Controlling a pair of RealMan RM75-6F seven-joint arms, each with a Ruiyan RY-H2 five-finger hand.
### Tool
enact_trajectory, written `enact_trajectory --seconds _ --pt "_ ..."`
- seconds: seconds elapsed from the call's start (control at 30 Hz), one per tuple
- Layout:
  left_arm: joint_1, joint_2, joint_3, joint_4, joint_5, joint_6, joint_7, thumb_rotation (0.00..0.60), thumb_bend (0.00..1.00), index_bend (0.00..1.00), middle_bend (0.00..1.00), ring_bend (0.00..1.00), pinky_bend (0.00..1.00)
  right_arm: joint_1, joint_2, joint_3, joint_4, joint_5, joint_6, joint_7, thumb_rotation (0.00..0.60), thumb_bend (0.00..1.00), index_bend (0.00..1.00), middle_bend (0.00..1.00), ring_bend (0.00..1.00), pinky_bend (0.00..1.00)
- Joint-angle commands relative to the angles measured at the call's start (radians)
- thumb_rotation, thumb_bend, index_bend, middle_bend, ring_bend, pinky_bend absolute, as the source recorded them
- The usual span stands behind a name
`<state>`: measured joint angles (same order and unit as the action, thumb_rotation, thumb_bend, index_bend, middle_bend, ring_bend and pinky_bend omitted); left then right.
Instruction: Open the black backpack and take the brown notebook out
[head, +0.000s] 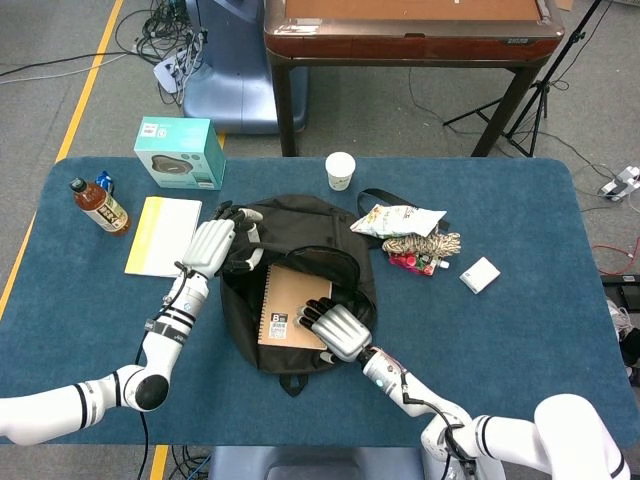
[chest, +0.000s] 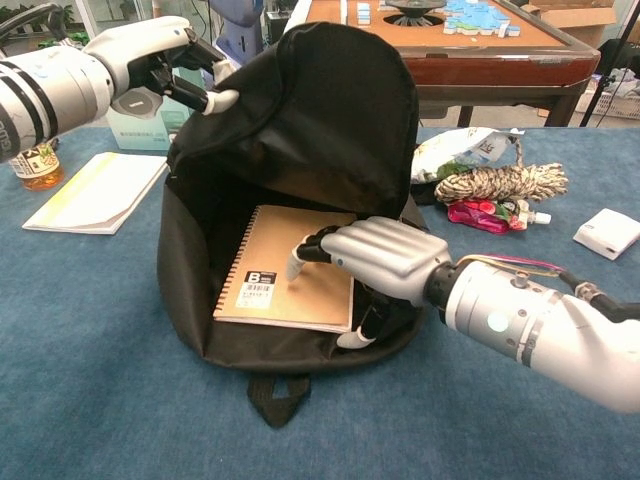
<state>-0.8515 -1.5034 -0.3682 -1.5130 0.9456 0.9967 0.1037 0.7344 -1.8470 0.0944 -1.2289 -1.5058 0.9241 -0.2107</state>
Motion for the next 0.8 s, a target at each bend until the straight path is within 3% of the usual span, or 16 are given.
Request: enact_trajectory --seconds 0.03,0.5,0.67,0.8 --pt "0.002 0.002 0.0 0.0 -0.001 0.001 -0.003 0.6 0.71 0.82 0.27 0.14 0.02 0.005 -0.017 0.004 0.024 0.005 0.006 -0.006 0.6 0.1 0.28 0.2 0.15 0.23" --pt "0.011 0.014 -0.001 0.001 -0.01 -0.002 -0.023 0.6 0.71 0.81 0.27 0.14 0.02 0.02 -0.05 0.014 0.085 0.041 -0.009 -0.007 0.6 0.1 0.28 0.2 0.15 0.23" --pt "0.012 0.014 -0.001 0.005 -0.01 -0.003 -0.027 0.6 0.71 0.81 0.27 0.14 0.02 0.029 -0.063 0.013 0.109 0.035 -0.005 -0.006 0.6 0.19 0.28 0.2 0.15 0.23" --pt "0.014 0.015 -0.001 0.007 -0.009 -0.003 -0.032 0.6 0.71 0.81 0.27 0.14 0.02 0.033 -0.072 0.01 0.127 0.015 0.02 0.0 0.6 0.34 0.28 0.23 0.15 0.23"
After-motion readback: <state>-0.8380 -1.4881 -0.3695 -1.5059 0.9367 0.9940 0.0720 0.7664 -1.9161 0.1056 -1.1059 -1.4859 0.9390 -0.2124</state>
